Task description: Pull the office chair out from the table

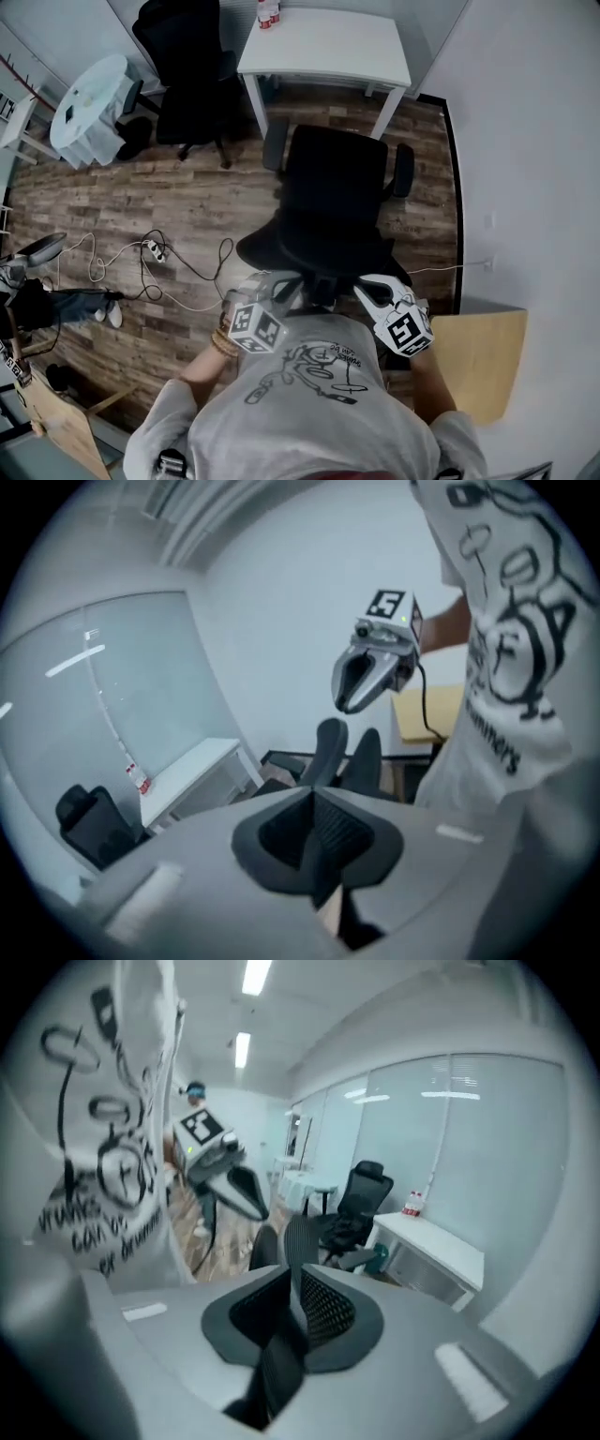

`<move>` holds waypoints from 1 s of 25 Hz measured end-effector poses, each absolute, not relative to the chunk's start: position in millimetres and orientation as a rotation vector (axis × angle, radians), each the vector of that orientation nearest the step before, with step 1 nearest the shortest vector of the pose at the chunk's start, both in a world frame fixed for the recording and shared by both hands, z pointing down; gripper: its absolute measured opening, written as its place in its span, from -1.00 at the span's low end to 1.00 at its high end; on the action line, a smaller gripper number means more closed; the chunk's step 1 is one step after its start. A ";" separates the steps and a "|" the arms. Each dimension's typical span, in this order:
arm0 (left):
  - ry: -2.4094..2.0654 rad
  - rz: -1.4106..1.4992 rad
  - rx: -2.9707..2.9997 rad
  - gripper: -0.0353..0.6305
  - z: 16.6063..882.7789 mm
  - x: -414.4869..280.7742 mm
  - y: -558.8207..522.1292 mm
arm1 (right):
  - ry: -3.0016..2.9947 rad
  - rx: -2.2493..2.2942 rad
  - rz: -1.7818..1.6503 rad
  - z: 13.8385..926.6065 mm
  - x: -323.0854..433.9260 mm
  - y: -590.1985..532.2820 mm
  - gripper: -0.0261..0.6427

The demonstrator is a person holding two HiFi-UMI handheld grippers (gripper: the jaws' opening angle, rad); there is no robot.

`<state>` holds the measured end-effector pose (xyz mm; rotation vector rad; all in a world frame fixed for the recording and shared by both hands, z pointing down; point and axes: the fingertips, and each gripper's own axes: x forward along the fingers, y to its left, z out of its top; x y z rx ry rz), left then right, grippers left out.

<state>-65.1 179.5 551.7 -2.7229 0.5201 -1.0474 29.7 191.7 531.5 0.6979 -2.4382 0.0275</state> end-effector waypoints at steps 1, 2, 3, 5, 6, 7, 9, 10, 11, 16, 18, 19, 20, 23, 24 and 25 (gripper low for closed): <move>0.551 -0.963 -2.777 -0.89 535.4 -59.2 177.6 | -2.517 0.737 0.060 513.5 23.9 187.3 -0.82; 0.572 -0.887 -2.818 -0.89 520.1 -53.3 176.7 | -2.584 0.771 0.079 497.4 18.8 184.2 -0.83; 0.589 -0.818 -2.848 -0.89 505.4 -47.5 176.2 | -2.642 0.804 0.085 482.5 14.6 181.9 -0.83; 0.631 -0.673 -2.909 -0.89 476.1 -38.5 174.6 | -2.752 0.886 0.095 452.1 8.6 178.4 -0.83; 0.661 -0.589 -2.949 -0.89 461.1 -36.0 173.0 | -2.801 0.932 0.114 437.1 6.5 177.5 -0.83; 0.693 -0.498 -2.992 -0.89 446.1 -35.1 171.0 | -2.835 0.969 0.135 424.3 4.6 177.5 -0.83; 0.755 -0.302 -3.064 -0.89 419.1 -35.4 167.5 | -2.872 1.015 0.154 405.0 0.7 179.0 -0.84; 0.782 -0.222 -3.086 -0.89 408.6 -35.3 166.5 | -2.884 1.036 0.154 397.0 -0.9 179.2 -0.84; 0.807 -0.166 -3.098 -0.89 400.6 -34.8 165.5 | -2.892 1.059 0.147 390.1 -1.7 178.6 -0.84; 0.895 -0.027 -3.122 -0.89 377.6 -30.3 160.9 | -2.900 1.169 0.099 367.4 -1.3 172.7 -0.84; 0.917 0.006 -3.133 -0.89 373.0 -30.3 160.2 | -2.904 1.186 0.093 362.1 -2.5 173.1 -0.84; 0.923 0.024 -3.138 -0.89 370.8 -29.9 160.4 | -2.905 1.194 0.094 359.6 -2.5 173.8 -0.86; 0.926 0.048 -3.139 -0.89 368.2 -29.2 160.9 | -2.908 1.202 0.100 357.2 -2.0 174.7 -0.89; 0.923 0.110 -3.110 -0.89 360.7 -26.9 163.7 | -2.915 1.227 0.121 353.4 0.6 175.0 -0.90; 0.924 0.104 -3.101 -0.89 361.1 -25.9 164.4 | -2.916 1.236 0.124 353.4 2.0 174.0 -0.90; 0.928 0.090 -3.098 -0.89 362.6 -24.9 164.6 | -2.915 1.244 0.128 353.3 3.6 173.0 -0.90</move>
